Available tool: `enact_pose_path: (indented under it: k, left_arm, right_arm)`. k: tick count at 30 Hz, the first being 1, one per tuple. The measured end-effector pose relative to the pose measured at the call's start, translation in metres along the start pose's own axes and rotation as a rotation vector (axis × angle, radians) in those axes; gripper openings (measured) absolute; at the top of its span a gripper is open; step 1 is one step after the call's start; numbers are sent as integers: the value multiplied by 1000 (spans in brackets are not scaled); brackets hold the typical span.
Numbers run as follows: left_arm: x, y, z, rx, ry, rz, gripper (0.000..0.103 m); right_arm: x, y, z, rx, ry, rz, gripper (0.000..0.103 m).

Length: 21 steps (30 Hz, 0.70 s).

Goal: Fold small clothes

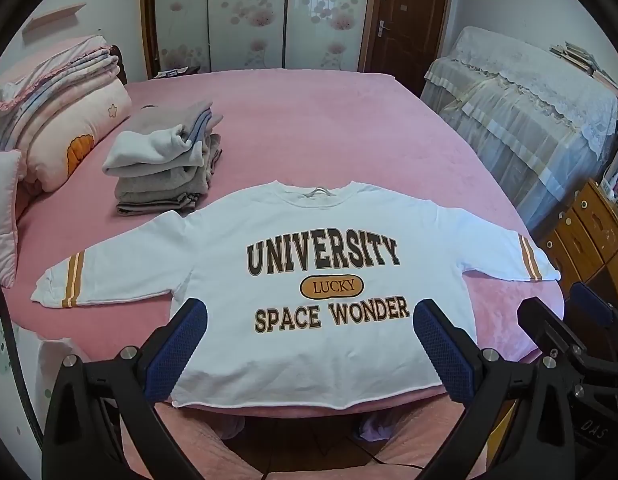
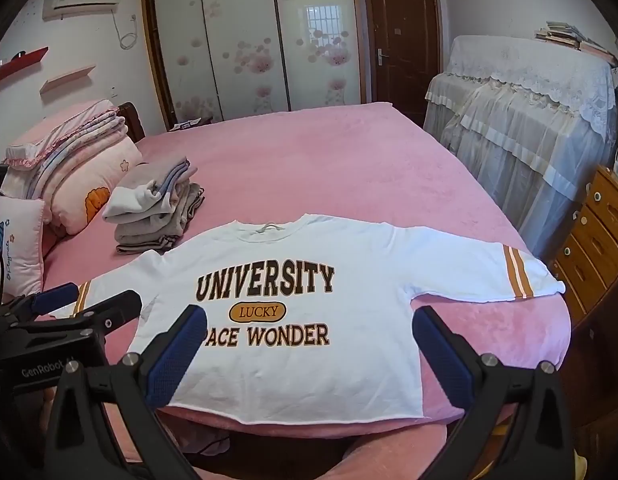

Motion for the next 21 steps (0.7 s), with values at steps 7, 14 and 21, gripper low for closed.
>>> enact_pose_path:
  k: [7,14,21]
  left_arm:
    - [-3,-2,-2,10,0,-1,102]
    - [-5,-1,-4,9,-2,-12,102]
    - [-6,0,-6,22,13,-8,102]
  right_arm:
    - [-1,1,0,2,-11,-5,103]
    - [1,1,-2,3,6,8,103]
    - [1,3,-2,5,10,11,103]
Point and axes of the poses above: each gripper's, at about its wrist camera, not at the fingertips, and x roughly the way its jaws point, z to its left, y to its underside, the point moved 1 cm from there along x, roughly the way its jaws point, and after that the axes turned 11 degrees about -x, right-handed, at the moved point
